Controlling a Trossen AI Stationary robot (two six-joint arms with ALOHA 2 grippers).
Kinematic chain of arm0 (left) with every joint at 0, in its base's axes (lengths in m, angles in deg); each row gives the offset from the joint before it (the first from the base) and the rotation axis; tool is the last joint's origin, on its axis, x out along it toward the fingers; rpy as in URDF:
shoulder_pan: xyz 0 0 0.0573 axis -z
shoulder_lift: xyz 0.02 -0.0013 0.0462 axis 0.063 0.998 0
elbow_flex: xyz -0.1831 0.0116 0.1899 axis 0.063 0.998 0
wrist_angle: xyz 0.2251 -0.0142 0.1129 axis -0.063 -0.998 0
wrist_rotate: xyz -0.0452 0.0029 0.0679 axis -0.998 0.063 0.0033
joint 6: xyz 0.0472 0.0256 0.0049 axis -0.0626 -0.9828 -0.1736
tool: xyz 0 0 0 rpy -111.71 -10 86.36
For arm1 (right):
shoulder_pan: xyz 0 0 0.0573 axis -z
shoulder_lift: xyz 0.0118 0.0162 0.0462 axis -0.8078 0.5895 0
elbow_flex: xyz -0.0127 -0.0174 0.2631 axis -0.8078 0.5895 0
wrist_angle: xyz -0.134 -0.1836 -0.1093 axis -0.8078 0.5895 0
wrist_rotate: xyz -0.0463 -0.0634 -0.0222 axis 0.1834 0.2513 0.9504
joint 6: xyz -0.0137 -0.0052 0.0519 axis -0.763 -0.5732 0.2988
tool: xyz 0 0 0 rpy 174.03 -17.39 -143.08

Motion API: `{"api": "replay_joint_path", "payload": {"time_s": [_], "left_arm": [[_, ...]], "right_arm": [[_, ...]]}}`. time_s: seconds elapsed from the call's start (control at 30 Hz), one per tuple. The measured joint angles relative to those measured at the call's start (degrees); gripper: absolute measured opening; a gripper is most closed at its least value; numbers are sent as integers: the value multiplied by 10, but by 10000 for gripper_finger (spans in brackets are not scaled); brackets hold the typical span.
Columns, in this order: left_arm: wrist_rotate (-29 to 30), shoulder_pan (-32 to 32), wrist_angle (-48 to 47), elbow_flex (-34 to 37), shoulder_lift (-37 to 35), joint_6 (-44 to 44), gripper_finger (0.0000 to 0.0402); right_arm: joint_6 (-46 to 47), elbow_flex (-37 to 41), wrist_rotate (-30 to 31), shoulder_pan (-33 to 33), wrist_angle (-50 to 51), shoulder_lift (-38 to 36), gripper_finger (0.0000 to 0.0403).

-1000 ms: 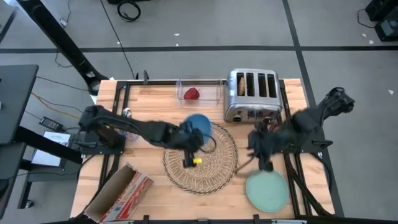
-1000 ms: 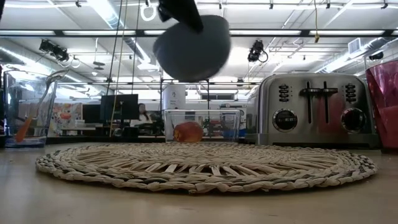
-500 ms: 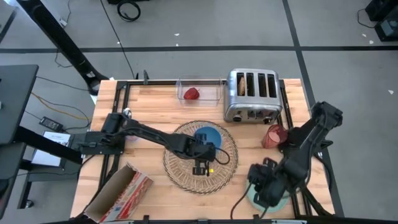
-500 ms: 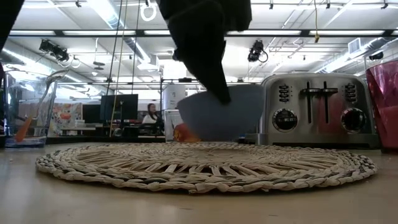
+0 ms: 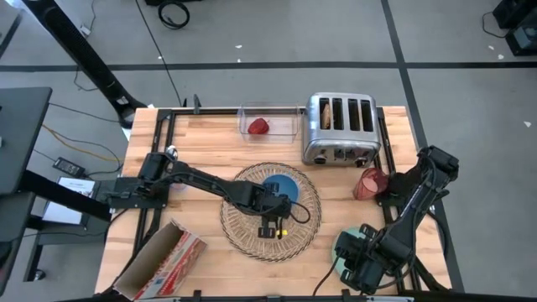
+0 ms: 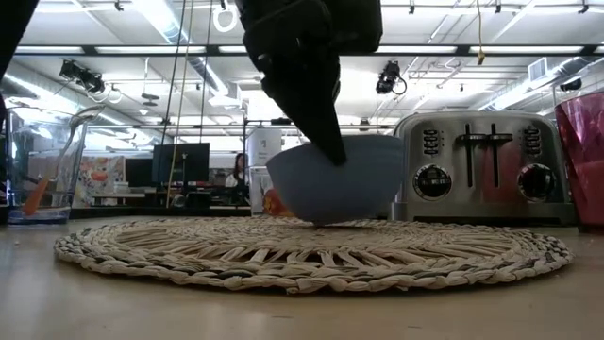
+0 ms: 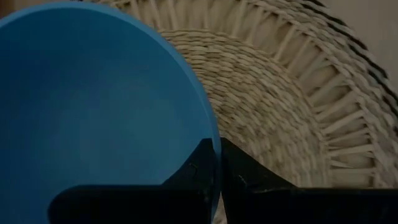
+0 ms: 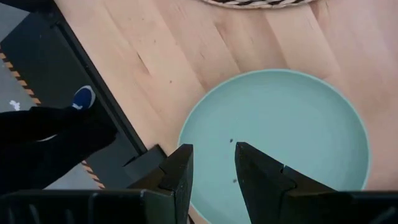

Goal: Arrange a breakfast setting
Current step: Put the blue bowl on the top right of the brown table mat, then put the light blue plate on the brown table mat to the bottom left of the blue bowl

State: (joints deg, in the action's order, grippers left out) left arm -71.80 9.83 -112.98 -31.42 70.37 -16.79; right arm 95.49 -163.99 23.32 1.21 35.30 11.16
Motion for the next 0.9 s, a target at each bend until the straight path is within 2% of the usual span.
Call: {"api": "replay_joint_path", "payload": {"time_s": [0.2,0.47,0.67,0.9], "left_arm": [[1,0,-4,0,0,4,36],[-10,0,-17,0,-1,7,96],[-70,-1,-39,0,-45,31,131],[-161,13,-77,0,-148,78,137]], "right_arm": [[0,0,4,0,0,0,129],[13,0,5,0,0,0,129],[139,0,7,5,-22,15,127],[337,0,-13,21,-96,88,126]]}}
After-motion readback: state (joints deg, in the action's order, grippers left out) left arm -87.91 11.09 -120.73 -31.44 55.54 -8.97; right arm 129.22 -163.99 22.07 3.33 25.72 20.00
